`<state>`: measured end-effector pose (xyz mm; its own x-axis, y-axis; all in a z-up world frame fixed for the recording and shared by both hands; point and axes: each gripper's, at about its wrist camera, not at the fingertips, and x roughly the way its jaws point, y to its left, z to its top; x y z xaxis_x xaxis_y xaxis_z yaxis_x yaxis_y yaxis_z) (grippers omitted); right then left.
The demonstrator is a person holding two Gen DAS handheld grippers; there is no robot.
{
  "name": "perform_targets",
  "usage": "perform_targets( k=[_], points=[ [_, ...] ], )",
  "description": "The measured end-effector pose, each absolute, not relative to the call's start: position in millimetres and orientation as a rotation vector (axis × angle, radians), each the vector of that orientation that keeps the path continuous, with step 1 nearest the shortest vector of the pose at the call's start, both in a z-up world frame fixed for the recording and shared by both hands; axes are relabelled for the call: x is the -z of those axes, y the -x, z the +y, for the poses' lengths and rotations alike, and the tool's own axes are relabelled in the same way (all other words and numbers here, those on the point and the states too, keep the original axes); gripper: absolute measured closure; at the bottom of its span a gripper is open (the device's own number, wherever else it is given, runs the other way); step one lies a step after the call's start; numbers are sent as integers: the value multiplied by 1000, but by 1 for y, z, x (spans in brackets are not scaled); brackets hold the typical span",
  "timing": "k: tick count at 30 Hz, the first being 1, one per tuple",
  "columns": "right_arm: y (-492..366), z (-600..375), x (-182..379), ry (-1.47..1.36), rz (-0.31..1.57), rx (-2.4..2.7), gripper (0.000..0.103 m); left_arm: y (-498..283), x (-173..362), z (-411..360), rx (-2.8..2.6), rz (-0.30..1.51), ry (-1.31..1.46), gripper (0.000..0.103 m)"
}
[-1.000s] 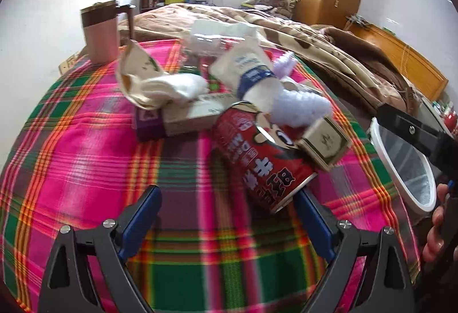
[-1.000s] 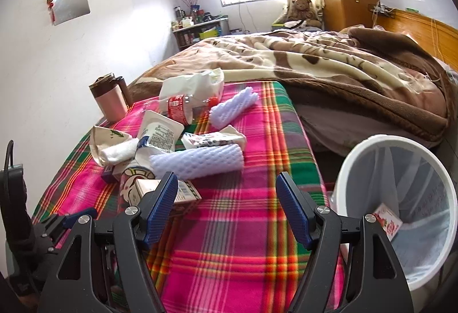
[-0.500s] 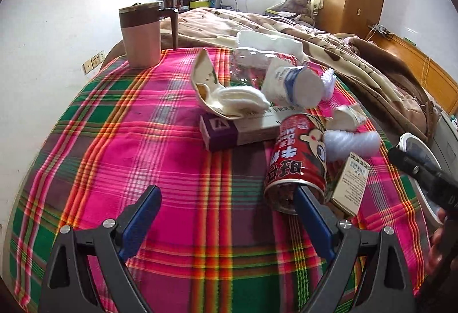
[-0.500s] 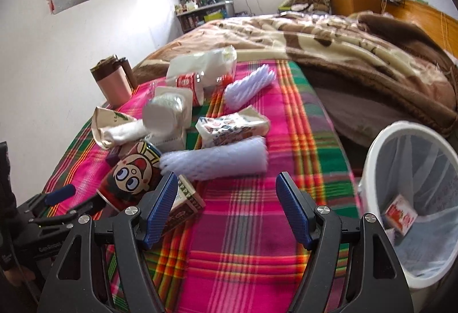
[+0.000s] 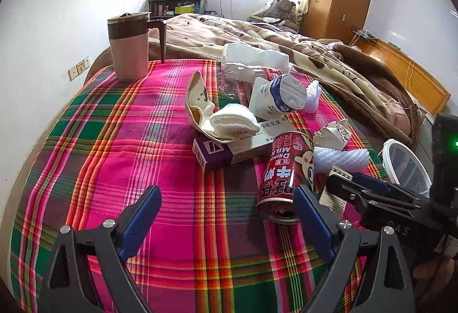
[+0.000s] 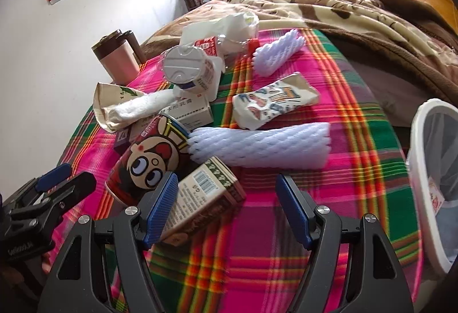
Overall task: Collect trash
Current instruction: 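Grasp the red milk can with the left tool while the right tool grasps the beige medicine box, then carry the can and beige box over the wastebasket and open both tools to drop them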
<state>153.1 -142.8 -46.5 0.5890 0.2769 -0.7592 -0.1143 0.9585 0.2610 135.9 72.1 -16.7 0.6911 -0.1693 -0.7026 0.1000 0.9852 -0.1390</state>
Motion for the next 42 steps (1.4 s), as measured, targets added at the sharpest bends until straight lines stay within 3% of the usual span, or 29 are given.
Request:
perform_targets(
  k=[4, 28, 30, 37, 40, 42],
  points=[
    [-161, -134, 56, -140, 982, -192, 31, -139, 17, 72, 165, 794, 95, 9],
    [-122, -177, 54, -35, 954, -30, 31, -177, 41, 21, 250, 912, 6, 9],
    [-120, -180, 54, -39, 945, -19, 31, -180, 44, 19, 247, 929, 3, 16],
    [-118, -189, 52, -60, 928, -9, 54, -182, 47, 15, 255, 944, 10, 30],
    [-116, -193, 52, -67, 920, -3, 70, -181, 47, 13, 263, 950, 16, 47],
    [-114, -196, 52, -82, 916, -5, 71, -180, 47, 11, 251, 946, 10, 49]
  ],
)
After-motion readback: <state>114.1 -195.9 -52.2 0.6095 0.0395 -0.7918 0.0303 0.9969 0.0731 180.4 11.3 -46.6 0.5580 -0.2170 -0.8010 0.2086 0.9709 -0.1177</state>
